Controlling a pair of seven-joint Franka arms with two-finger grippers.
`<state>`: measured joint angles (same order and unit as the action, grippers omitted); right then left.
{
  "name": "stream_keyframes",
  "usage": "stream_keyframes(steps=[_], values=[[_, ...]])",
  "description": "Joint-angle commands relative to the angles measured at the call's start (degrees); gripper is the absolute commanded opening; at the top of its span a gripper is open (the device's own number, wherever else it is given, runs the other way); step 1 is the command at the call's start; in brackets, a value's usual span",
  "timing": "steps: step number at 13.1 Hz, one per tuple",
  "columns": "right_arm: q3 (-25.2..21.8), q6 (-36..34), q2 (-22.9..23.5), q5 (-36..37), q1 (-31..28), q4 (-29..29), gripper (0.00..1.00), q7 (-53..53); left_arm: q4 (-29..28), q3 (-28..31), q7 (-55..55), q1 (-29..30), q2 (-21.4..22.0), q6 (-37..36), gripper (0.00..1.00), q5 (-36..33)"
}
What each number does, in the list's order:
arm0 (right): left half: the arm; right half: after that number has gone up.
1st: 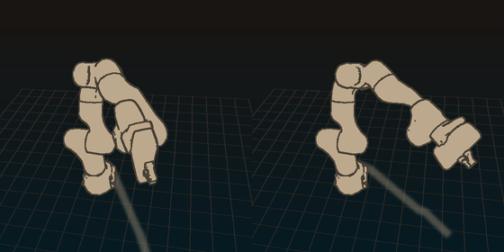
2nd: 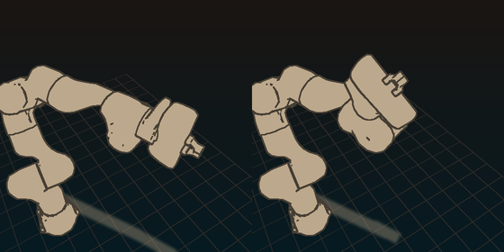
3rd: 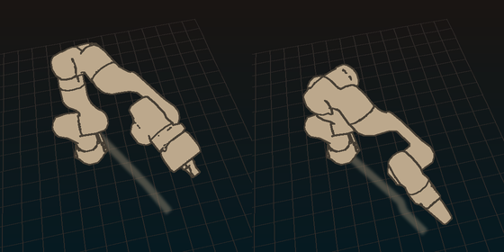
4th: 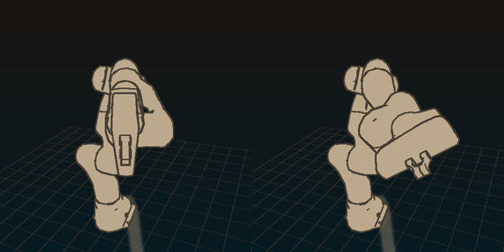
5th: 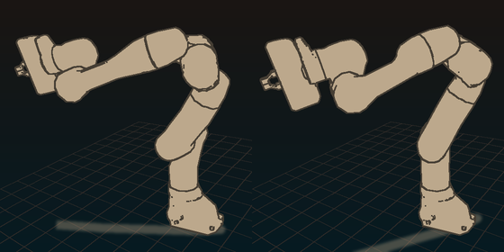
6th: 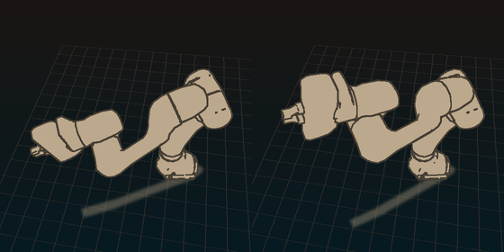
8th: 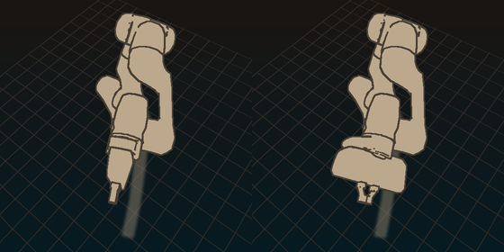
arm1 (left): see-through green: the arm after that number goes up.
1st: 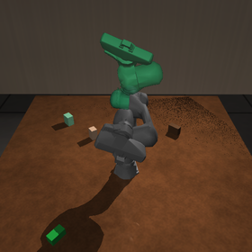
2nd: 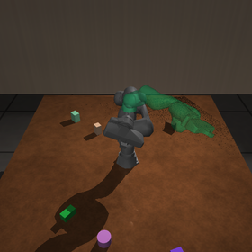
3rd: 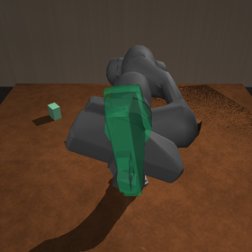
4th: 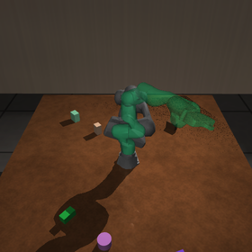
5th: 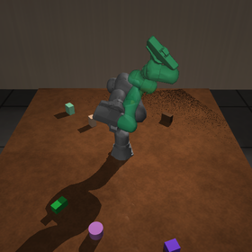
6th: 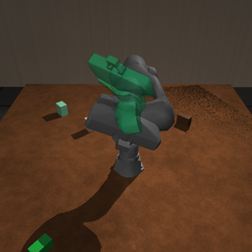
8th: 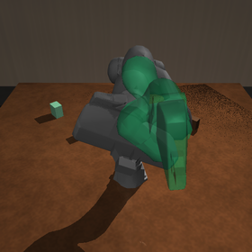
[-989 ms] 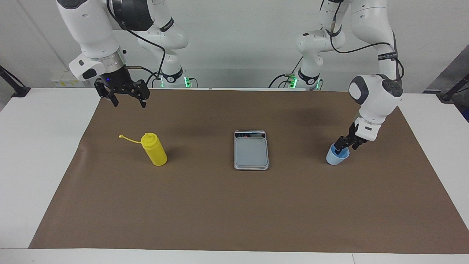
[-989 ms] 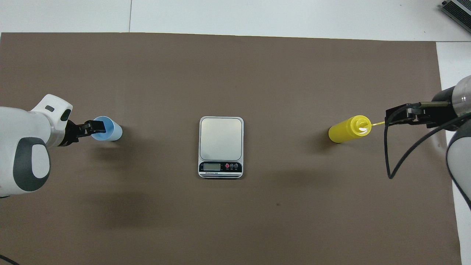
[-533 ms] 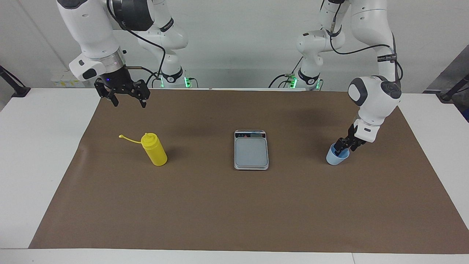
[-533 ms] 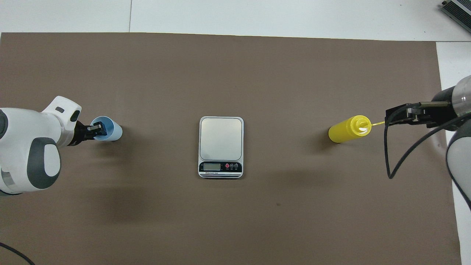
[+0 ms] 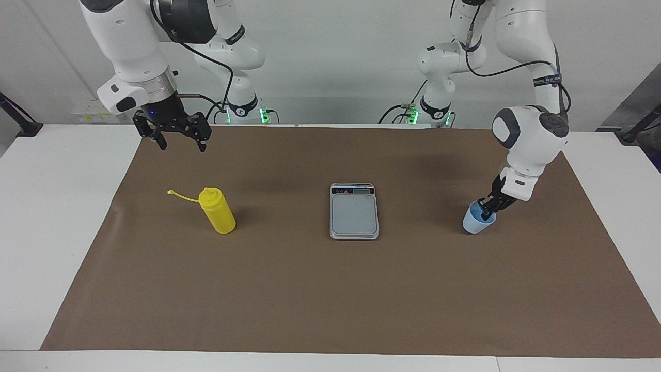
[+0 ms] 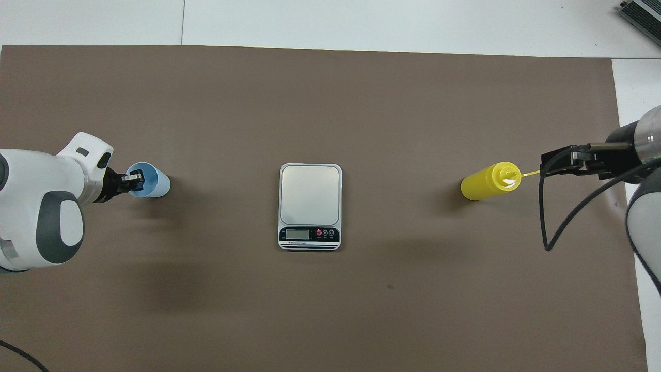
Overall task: Pour seasoning into cup on scale with both arms
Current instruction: 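Lift the blue cup with the left gripper and carry it over the scale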
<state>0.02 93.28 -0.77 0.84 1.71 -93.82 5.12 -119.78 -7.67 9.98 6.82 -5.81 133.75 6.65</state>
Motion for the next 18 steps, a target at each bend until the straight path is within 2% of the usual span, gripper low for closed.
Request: stream_keyframes(steps=[1,4,6,8,11,16,18], values=[[0.24,1.03,-1.25,-0.93,-0.74,-1.55,1.0,-0.9,5.16,0.29,0.39,-2.85,1.68,-6.99,0.0,1.0],[0.24,1.03,-1.25,-0.93,-0.74,-1.55,1.0,-0.9,9.12,0.2,3.72,-6.37,2.47,-11.57,0.0,0.65],[0.24,1.03,-1.25,-0.93,-0.74,-1.55,1.0,-0.9,10.01,0.28,7.14,-11.19,2.47,-12.03,0.0,-0.05],[0.24,1.11,-1.25,-0.93,-0.74,-1.55,1.0,-0.9,10.01,0.11,14.07,-17.16,2.38,-10.97,0.0,-5.22],[0.24,1.11,-1.25,-0.93,-0.74,-1.55,1.0,-0.9,9.57,0.11,20.68,-24.99,1.24,-6.59,0.0,-5.77],[0.24,1.02,-1.25,-0.93,-0.74,-1.55,1.0,-0.9,9.74,0.11,25.88,-32.56,-2.27,-2.45,0.0,-7.79],[0.24,1.03,-1.25,-0.93,-0.75,-1.55,1.0,-0.9,9.92,0.11,29.99,-34.94,-5.17,-0.53,0.0,-10.5]])
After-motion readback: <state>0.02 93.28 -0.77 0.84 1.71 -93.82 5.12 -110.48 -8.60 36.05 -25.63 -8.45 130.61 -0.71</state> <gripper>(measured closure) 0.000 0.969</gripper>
